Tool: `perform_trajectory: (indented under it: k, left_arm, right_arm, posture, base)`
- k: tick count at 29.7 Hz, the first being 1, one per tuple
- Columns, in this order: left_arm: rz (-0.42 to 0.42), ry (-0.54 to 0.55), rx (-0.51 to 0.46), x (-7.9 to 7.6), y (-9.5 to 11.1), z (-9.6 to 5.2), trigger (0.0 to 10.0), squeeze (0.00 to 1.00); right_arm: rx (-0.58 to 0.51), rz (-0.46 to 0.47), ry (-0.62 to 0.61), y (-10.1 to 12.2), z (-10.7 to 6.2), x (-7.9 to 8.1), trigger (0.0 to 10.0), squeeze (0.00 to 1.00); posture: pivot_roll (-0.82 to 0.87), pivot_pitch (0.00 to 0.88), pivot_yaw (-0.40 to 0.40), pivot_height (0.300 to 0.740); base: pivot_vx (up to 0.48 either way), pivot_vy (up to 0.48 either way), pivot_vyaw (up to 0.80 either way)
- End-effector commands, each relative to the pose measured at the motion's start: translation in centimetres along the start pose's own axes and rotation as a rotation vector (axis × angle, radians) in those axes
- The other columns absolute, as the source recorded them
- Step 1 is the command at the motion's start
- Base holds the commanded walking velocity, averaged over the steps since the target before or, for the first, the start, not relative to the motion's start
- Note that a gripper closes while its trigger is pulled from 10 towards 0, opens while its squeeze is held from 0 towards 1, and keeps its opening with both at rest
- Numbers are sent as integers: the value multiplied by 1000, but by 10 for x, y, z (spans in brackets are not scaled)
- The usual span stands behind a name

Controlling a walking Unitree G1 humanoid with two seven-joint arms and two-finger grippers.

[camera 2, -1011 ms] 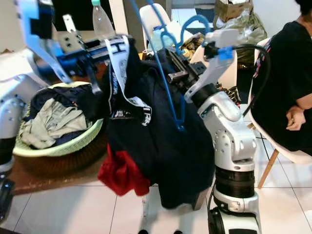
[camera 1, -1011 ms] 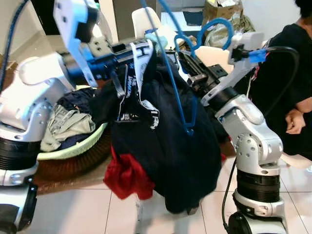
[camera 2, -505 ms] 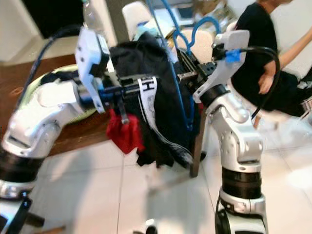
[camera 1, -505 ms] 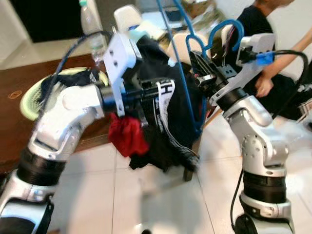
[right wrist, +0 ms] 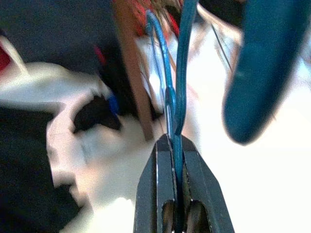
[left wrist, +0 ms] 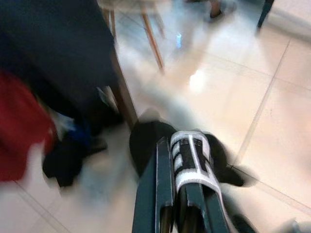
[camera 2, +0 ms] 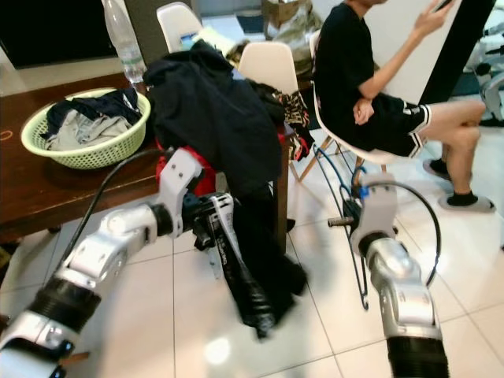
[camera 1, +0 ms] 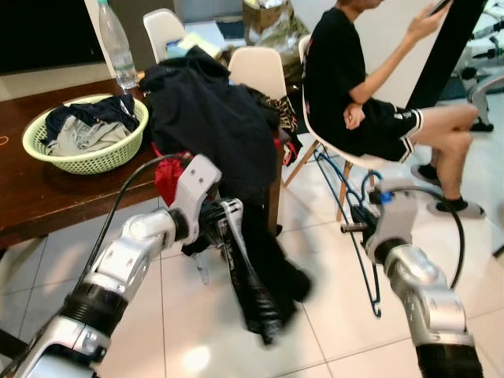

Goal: Hang hanger

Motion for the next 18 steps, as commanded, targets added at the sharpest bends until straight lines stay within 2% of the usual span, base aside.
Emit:
perform_trajectory:
  k: [1, 2, 3, 4, 5, 6, 7, 8, 10, 12, 13, 14, 16, 17, 18]
  left_arm:
    - [7, 37, 18, 5, -5, -3, 10000, 0]
    - [-84, 118, 3, 8, -13, -16, 10000, 0]
    - [-84, 118, 3, 8, -13, -16, 10000, 0]
    - [-158, 191, -4, 7, -19, -32, 10000, 0]
    - [-158, 191, -4, 7, -19, -32, 10000, 0]
    - [-194, 224, -4, 0, -24, -46, 10000, 0]
    - [-194, 224, -4, 0, -24, -46, 10000, 0]
    - [-202, 239, -7, -7, -26, -53, 10000, 0]
    - [-256, 251, -16, -36, -31, -65, 10000, 0]
    - [-256, 251, -16, -36, -31, -65, 10000, 0]
    - [-284, 240, -33, -49, -31, -69, 10000, 0]
    - [-284, 240, -33, -49, -31, -69, 10000, 0]
    - [-359, 216, -83, -57, -32, -68, 10000, 0]
    - [-359, 216, -83, -57, -32, -68, 10000, 0]
    - [-425, 207, -122, -55, -32, -66, 10000, 0]
  right_arm:
    - [-24, 13, 27, 5, -2, 7, 10000, 0]
    - [-5, 50, 51, -11, -18, 13, 10000, 0]
    - [-5, 50, 51, -11, -18, 13, 10000, 0]
    - [-15, 100, 56, -19, -34, 18, 10000, 0]
    - [-15, 100, 56, -19, -34, 18, 10000, 0]
    - [-22, 141, 37, -25, -48, 20, 10000, 0]
    - [-22, 141, 37, -25, -48, 20, 10000, 0]
    - [-32, 157, 18, -28, -55, 19, 10000, 0]
    - [-53, 191, -2, -32, -68, 19, 10000, 0]
    - [-53, 191, -2, -32, -68, 19, 10000, 0]
    - [-74, 228, -4, -30, -71, 17, 10000, 0]
    - [-74, 228, -4, -30, -71, 17, 10000, 0]
    - [-105, 309, 21, -26, -76, 18, 10000, 0]
    - [-105, 309, 21, -26, -76, 18, 10000, 0]
    - [-110, 332, 32, -25, -80, 18, 10000, 0]
  posture:
    - [13, 129, 24, 740]
    - [2, 137, 22, 740]
    - [2, 137, 22, 740]
    - [-1, 142, 13, 740]
    - [-1, 142, 13, 740]
    - [-13, 149, 12, 740]
    - [-13, 149, 12, 740]
    - [-14, 149, 10, 740]
    - [-18, 161, 9, 740]
    - [-18, 161, 9, 740]
    - [-17, 164, 8, 740]
    - [-17, 164, 8, 740]
    - [-22, 170, 3, 740]
    - [-22, 170, 3, 740]
    - [-30, 173, 7, 740]
  base:
    - [0, 0, -800]
    - [0, 0, -800]
    - [0, 0, -800]
    - [0, 0, -800]
    - [0, 0, -800]
    - [0, 0, -800]
    - [0, 0, -800]
    - [0, 0, -800]
    - [0, 0, -800]
    - [0, 0, -800]
    - [0, 0, -800]
    - [0, 0, -800]
    - [0, 0, -800]
    - [0, 0, -800]
    - [0, 0, -800]
Point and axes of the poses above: a point about 5 cm out from each wrist's last joint towards the gripper, its own z axis pointing out of the wrist towards the gripper, its own y axis along the axis of the wrist's last joint, x = y × z, the point moved 2 cm from there along z, pointing out of the wrist towards the gripper, and after that the axes turned 11 degrees about z, right-handed, at the moved point
